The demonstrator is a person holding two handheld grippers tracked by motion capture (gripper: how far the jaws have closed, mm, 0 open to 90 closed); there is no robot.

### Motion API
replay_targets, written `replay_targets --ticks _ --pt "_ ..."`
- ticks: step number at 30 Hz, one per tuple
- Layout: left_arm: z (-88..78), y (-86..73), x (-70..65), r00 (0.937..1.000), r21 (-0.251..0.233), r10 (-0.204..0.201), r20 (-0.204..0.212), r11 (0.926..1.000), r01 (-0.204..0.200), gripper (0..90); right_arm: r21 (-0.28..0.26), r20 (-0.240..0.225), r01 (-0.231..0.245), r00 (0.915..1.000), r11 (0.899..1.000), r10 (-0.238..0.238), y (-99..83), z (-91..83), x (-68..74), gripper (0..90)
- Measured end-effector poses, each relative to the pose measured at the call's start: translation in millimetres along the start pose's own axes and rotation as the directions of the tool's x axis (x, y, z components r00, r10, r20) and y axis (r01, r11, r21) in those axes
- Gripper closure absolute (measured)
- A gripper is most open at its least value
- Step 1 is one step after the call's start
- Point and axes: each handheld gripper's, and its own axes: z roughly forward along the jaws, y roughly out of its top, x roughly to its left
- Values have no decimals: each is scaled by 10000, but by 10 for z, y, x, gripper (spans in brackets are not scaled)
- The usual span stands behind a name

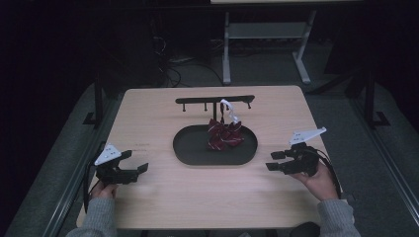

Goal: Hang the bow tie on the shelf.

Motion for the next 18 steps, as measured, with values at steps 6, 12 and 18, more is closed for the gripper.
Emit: replay_targets --ticks 6,12,18 --pt "5 -3 -7 10000 33 57 37 10000 -57 130 -145 85 -258 9996 9996 259 -199 -22 16 444" --pt "6 -1 -13 9999 49 92 55 9999 -92 130 -389 147 -430 9989 9983 436 -326 -76 26 434" --pt "17 0 -22 9999 32 99 47 9999 -99 130 -620 297 -697 9970 9956 716 -473 -130 31 414"
